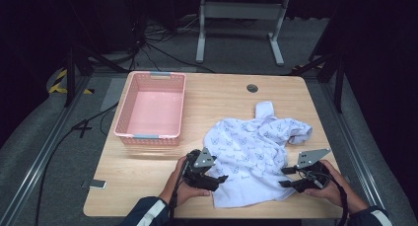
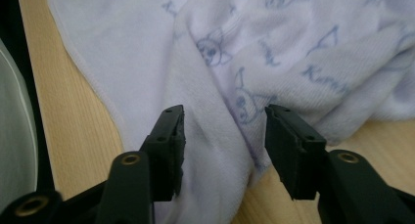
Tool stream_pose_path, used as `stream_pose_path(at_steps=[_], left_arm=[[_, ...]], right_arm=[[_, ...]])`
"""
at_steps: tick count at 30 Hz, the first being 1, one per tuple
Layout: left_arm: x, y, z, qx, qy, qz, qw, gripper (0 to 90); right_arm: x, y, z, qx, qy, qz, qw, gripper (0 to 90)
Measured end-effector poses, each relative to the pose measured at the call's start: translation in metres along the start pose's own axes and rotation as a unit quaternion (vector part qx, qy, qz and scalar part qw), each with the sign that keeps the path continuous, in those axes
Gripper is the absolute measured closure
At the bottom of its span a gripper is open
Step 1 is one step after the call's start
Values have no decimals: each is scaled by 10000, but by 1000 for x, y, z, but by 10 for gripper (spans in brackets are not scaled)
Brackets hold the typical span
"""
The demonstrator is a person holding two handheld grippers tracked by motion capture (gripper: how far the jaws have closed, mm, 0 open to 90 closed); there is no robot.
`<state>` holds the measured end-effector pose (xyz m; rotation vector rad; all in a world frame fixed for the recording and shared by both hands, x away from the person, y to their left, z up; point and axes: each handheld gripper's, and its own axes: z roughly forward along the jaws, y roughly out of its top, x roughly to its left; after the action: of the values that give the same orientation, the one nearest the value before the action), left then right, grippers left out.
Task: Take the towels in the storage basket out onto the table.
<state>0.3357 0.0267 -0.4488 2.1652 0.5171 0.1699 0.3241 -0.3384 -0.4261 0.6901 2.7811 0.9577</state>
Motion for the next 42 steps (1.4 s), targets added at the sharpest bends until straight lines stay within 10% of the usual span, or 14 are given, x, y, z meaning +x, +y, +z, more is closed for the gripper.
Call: stream_pose_path(at_steps=[5,7,23,28,30,31,34,42], left_arm=[[-6,-5,20,878,73,403,9953,356],[-1,-9,17,865,80,365,9955,393],[28,-49,-51,1301,396,190,9905,847],[31,-59,-65,1331,125,82,9910,848],[27,-61,-65,1288,-81,87,9916,824],[22,-57,-63,1202,64,91,9927,675],[22,-43,-55,763,169,-138,9968,507],[34,-18,-16,724,476,-102,9962,367]], right_arm=[[0,3,-20,-781,66,87,9969,493],[-1,3,-23,-934,-151,95,9955,511],[-26,0,24,-152,-1116,222,9934,490],[-39,-8,6,-631,-1283,591,9880,496],[-48,-9,-9,-1012,-1611,805,9784,447],[-59,-3,-19,-1335,-1968,874,9674,376],[-79,12,-22,-1498,-2082,980,9616,322],[-135,51,22,-799,-1851,1177,9724,217]])
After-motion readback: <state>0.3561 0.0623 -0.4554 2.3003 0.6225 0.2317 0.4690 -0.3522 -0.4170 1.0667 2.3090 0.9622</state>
